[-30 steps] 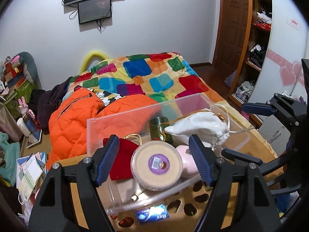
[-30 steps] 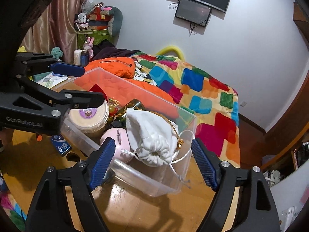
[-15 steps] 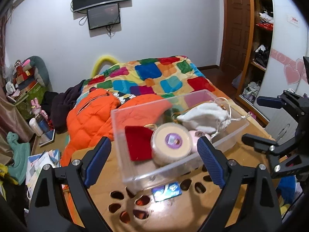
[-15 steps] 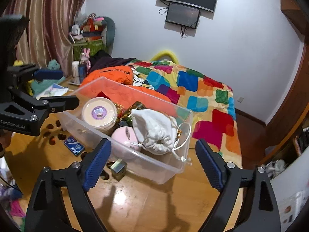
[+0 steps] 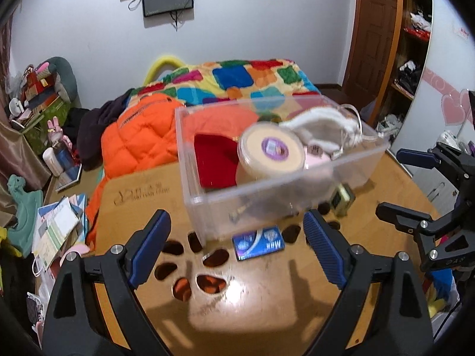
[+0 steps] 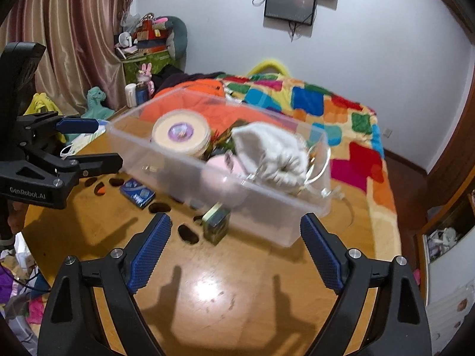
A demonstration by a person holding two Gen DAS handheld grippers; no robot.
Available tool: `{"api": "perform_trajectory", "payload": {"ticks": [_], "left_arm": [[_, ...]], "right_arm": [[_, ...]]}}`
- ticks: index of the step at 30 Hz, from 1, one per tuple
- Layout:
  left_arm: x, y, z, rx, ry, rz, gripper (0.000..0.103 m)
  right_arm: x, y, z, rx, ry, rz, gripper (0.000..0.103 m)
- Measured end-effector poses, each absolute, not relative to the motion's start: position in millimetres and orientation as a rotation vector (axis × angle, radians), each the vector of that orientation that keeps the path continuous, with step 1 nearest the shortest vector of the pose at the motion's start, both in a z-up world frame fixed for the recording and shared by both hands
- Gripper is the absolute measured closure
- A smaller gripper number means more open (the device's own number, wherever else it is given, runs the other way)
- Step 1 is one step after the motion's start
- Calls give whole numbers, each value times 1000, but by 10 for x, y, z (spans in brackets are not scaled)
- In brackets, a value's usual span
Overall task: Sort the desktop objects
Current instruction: 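Withdraw both open tools from the box toward the blue card and small cube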
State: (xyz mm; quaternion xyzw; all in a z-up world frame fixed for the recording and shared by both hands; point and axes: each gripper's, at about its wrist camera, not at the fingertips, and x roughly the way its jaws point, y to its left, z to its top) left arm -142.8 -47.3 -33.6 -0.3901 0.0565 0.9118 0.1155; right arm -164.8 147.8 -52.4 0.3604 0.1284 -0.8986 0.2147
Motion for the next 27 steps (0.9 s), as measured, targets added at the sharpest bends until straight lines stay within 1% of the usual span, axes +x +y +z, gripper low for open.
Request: {"api": "perform_trajectory", "payload": {"ticks": [8,15,17,19,21,23,25,26,27], "left_arm": [[-1404,-415,-616,-1245,145,2627,12],[-1434,-369,-750,-1285,97,2650,13],[-1445,-365,-757,-1287,67,2634,22],[-1471,-353,-772,-1307,56,2615,27],[-1485,-339,-793,-1319,56,2608,28],[-1488,-317,-813,-1329,61,2598,32],[-1490,-296,-834,-1337,65,2586,36],[-1496,-289,-843,-1344,62,2579,38],[-1503,-279,-856,-1353,68,2579,38]], "right_arm": [[-1675,1415,-770,1093,335,-2449,16],[-1684,1391,-871,1069,365,-2439,16],[-1691,1391,-881,1059,362,-2435,18],[-1720,1378,-892,1057,352,-2421,18],[-1753,1364,-906,1063,348,-2418,19],[-1784,1356,-922,1072,343,-2410,24],[-1816,1348,-952,1087,337,-2399,26],[-1825,1347,-961,1089,338,-2398,29],[-1833,1337,-973,1094,342,-2399,31]]}}
